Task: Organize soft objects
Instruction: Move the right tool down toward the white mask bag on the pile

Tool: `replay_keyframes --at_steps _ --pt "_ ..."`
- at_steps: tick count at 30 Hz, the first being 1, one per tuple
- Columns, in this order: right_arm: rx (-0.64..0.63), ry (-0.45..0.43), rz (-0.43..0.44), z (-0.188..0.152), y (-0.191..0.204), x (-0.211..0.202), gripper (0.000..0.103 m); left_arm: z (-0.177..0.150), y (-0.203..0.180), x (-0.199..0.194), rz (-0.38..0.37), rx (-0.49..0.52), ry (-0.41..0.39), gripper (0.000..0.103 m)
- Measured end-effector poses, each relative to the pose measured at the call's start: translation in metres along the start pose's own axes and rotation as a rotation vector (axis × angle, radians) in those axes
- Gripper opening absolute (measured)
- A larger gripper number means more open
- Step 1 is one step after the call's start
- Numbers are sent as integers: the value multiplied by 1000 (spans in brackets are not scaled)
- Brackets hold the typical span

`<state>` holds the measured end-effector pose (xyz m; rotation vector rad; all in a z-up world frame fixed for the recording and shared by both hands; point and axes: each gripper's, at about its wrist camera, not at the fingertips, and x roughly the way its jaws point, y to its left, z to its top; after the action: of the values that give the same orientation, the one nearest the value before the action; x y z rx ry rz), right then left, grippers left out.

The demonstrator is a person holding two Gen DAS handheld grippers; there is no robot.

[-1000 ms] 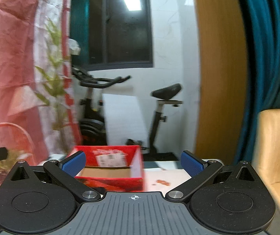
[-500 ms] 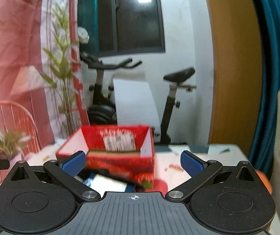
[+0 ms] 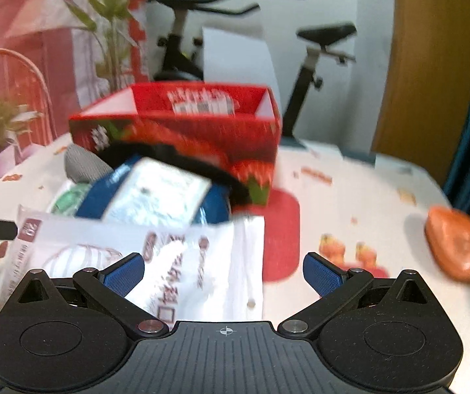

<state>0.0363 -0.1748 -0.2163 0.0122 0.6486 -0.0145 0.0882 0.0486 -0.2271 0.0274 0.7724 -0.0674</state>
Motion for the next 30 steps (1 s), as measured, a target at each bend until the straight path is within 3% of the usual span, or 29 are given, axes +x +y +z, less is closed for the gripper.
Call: replay_keyframes --at_steps 7,14,19,22,25,30 --pt "104 96 16 -24 -17 30 100 -17 9 26 -26 -67 67 88" --pt "77 143 90 -41 -7 47 101 -23 0 35 -82 -71 69 88" --pt "83 138 109 -41 -5 47 102 -27 -3 38 -147 -79 74 88" --pt "106 141 121 -42 -8 49 102 -29 -1 40 -189 -103 76 82" --pt "107 135 141 -43 -8 49 102 -30 -1 40 -216 -117 75 76" --pt "81 118 159 -43 -3 49 102 -31 0 43 -233 -137 80 76"
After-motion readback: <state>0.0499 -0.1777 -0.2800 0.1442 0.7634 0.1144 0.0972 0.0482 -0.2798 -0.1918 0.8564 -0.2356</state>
